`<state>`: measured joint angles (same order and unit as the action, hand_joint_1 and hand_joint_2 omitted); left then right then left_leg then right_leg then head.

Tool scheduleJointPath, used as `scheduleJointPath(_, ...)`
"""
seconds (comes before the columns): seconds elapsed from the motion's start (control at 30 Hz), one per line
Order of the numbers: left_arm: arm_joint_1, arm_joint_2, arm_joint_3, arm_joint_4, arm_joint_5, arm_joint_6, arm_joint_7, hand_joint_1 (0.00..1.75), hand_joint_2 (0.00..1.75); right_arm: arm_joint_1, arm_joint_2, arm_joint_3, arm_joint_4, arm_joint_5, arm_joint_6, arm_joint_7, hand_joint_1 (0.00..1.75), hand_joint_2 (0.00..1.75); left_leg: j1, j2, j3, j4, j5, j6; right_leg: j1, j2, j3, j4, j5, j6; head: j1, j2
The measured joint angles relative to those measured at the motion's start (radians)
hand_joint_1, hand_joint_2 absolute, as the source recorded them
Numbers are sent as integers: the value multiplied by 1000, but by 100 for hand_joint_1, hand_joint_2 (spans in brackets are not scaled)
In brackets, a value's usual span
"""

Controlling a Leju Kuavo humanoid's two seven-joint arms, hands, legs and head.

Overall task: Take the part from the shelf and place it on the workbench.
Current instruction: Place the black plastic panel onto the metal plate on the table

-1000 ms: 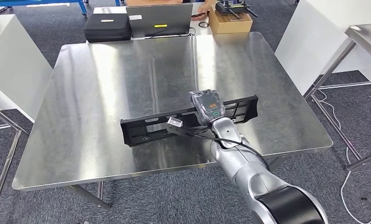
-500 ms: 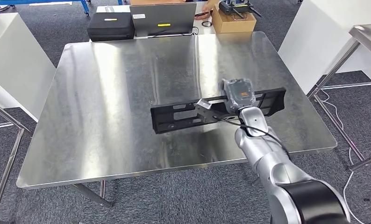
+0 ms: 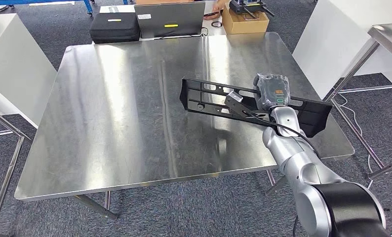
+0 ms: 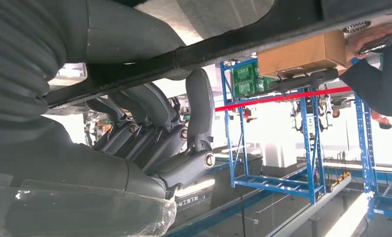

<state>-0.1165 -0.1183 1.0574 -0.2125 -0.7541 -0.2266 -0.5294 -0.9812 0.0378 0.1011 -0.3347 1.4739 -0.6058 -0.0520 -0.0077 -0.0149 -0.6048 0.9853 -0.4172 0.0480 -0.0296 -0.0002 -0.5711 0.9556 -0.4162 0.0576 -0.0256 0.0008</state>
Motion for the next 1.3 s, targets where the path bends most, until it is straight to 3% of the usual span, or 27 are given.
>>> scheduleJointPath(0.63, 5, 1, 10, 0, 7, 6, -12, 0, 175, 11, 7, 0, -1, 10, -10, 16, 175, 175, 0, 0, 0, 0, 0, 0, 0, 0, 0, 0, 0, 0, 0, 0)
scheduleJointPath(0.77, 15, 2, 23, 0, 10, 14, -18, 0, 175, 43, 44, 0, -24, 40, 33, 28, 175, 175, 0, 0, 0, 0, 0, 0, 0, 0, 0, 0, 0, 0, 0, 0)
scheduleJointPath(0.9, 14, 2, 25, 0, 2, 36, -2, 0, 175, 21, 95, 0, -24, 28, 139, -64, 175, 175, 0, 0, -1, 0, 0, 0, 0, 0, 0, 0, 0, 0, 0, 0)
scheduleJointPath(1.3, 14, 2, 52, 0, 28, 72, -2, 0, 175, -12, 179, 12, 7, 19, 176, -115, 175, 175, 1, 0, -1, 0, 0, 0, 0, 0, -1, 0, 0, 0, 0, 0)
